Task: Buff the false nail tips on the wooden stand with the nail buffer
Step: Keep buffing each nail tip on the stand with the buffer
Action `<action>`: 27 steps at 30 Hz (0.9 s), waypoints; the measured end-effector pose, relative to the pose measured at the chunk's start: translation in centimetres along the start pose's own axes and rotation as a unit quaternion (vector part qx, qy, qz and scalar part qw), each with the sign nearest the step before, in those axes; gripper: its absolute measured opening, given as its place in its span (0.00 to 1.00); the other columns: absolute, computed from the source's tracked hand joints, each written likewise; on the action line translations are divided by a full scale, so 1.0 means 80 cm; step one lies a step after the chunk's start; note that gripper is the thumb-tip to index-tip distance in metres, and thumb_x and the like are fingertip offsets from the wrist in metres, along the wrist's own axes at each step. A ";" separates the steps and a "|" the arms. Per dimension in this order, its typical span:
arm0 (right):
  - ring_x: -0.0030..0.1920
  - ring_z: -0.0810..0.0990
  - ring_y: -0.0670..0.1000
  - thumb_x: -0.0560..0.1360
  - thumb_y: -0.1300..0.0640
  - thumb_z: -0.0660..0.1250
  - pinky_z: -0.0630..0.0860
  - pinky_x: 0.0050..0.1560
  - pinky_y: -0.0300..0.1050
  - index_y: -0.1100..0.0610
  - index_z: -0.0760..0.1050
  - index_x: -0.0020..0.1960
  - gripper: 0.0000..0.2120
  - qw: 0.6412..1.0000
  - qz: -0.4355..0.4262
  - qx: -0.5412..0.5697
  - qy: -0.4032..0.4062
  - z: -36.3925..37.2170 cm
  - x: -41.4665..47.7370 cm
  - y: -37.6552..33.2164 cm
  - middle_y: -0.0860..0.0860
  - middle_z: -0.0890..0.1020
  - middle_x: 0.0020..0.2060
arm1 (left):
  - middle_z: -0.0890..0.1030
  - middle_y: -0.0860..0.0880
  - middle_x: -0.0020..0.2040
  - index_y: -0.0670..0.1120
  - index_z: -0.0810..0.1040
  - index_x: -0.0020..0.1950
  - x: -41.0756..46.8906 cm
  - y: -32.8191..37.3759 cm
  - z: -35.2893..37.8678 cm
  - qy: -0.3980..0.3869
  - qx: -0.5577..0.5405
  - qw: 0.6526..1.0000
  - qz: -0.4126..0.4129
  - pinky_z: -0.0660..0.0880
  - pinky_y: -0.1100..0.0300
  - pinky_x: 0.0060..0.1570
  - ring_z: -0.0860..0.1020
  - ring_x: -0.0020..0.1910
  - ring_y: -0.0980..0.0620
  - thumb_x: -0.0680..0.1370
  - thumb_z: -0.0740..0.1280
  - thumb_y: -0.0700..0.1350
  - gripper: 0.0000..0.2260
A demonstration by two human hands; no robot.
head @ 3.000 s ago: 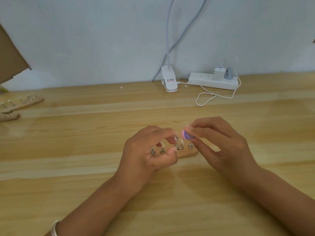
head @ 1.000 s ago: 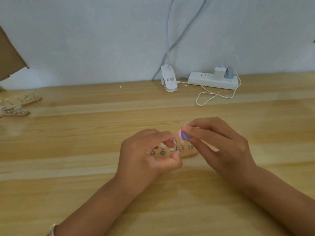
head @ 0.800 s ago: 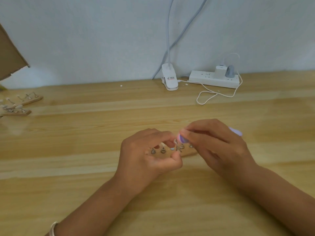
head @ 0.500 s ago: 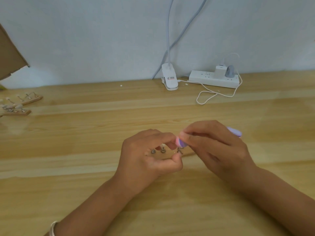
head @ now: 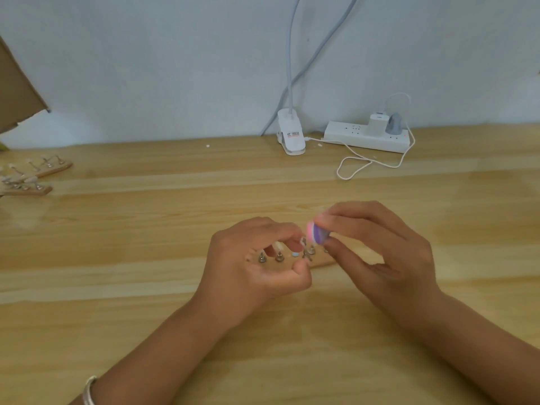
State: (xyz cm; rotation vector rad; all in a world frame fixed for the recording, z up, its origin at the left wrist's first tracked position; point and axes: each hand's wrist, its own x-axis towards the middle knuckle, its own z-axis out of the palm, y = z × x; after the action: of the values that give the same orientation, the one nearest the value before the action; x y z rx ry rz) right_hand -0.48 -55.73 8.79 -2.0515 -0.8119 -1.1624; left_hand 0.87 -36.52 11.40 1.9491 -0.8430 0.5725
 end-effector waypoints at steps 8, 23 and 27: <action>0.49 0.82 0.51 0.73 0.70 0.73 0.79 0.50 0.45 0.60 0.81 0.56 0.13 1.000 0.007 -0.012 -0.007 -0.006 0.001 0.006 0.55 0.83 0.48 | 0.83 0.49 0.36 0.41 0.84 0.41 0.001 -0.002 -0.003 0.018 -0.144 0.989 -0.017 0.77 0.59 0.35 0.80 0.36 0.53 0.64 0.70 0.40 0.08; 0.50 0.80 0.49 0.73 0.67 0.74 0.70 0.60 0.31 0.62 0.77 0.57 0.14 0.999 -0.020 -0.030 0.036 0.005 0.002 -0.015 0.56 0.83 0.47 | 0.77 0.48 0.32 0.43 0.83 0.40 0.004 -0.012 0.007 -0.061 -0.464 0.841 -0.274 0.71 0.62 0.29 0.75 0.32 0.53 0.70 0.67 0.49 0.11; 0.49 0.80 0.50 0.72 0.70 0.74 0.76 0.55 0.38 0.64 0.81 0.54 0.11 0.998 0.020 -0.042 0.033 0.002 0.003 -0.004 0.56 0.83 0.44 | 0.78 0.50 0.33 0.43 0.84 0.40 0.004 -0.013 0.006 -0.055 -0.457 0.839 -0.291 0.71 0.62 0.28 0.76 0.34 0.53 0.69 0.68 0.50 0.11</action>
State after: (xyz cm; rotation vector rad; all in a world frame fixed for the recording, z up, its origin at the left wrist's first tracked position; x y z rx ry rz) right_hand -0.56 -55.35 9.03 -2.0755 -0.6987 -1.2554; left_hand 1.87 -36.68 10.77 1.2218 -0.4052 -0.2948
